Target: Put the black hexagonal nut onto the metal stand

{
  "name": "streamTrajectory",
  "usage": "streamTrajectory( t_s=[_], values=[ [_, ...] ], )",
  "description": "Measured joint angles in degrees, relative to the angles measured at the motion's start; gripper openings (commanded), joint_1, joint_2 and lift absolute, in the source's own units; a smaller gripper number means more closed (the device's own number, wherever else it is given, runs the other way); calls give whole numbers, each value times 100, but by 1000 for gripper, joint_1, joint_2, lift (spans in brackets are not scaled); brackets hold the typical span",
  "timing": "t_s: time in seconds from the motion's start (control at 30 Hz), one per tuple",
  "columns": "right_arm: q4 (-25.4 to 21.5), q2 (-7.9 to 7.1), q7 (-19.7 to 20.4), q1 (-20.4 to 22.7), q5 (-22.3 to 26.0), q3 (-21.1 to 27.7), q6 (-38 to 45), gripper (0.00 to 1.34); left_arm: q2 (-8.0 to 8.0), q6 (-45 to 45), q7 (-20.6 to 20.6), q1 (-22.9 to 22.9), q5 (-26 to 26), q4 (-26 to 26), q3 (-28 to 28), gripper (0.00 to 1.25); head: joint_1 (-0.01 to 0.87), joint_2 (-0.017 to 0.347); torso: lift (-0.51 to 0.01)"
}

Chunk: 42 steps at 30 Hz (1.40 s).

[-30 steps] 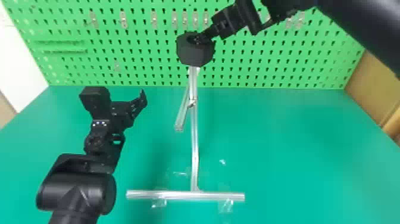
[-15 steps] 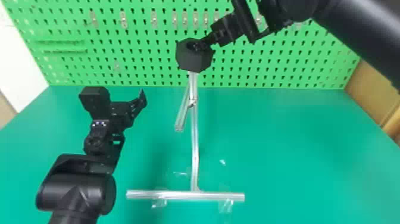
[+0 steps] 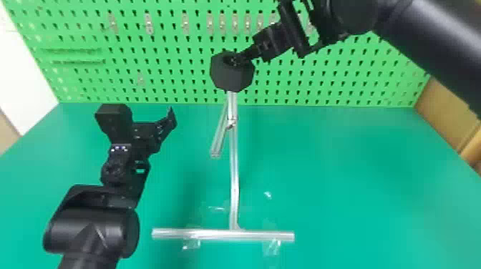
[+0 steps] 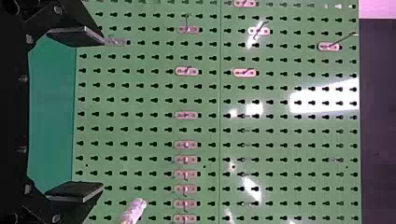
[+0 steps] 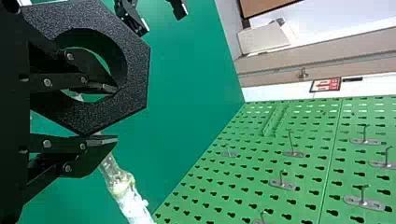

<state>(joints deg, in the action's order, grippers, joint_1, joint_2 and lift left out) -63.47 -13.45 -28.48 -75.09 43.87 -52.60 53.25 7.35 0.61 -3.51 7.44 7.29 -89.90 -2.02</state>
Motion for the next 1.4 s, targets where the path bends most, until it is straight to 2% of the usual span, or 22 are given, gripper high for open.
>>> streamTrajectory(
  t_s=[0.67,0.73,0.8,1.0,1.07,1.1,1.4],
  values=[
    [35,-10,-9,28,82,-91,-111,305,-2,0,1,-3,8,-1,9,1066,693,81,-1],
    [41,-12,-9,29,92,-104,-123,459,-2,0,0,-2,9,-2,9,1066,693,81,-1],
    [45,-15,-9,30,107,-114,-134,738,-1,0,0,-1,9,-2,9,1066,693,81,-1],
    [68,-24,-9,30,175,-119,-177,1098,-1,-1,0,3,9,-1,11,1066,693,81,-1],
    [76,-26,-9,30,192,-119,-182,1298,-1,-1,0,3,9,-1,11,1066,693,81,-1],
    [80,-26,-9,30,202,-119,-183,1339,-1,-1,0,3,9,-1,11,1066,693,81,-1],
    [97,-26,-16,30,227,-125,-200,1339,0,0,0,7,9,-1,8,1066,693,81,-1]
  ],
)
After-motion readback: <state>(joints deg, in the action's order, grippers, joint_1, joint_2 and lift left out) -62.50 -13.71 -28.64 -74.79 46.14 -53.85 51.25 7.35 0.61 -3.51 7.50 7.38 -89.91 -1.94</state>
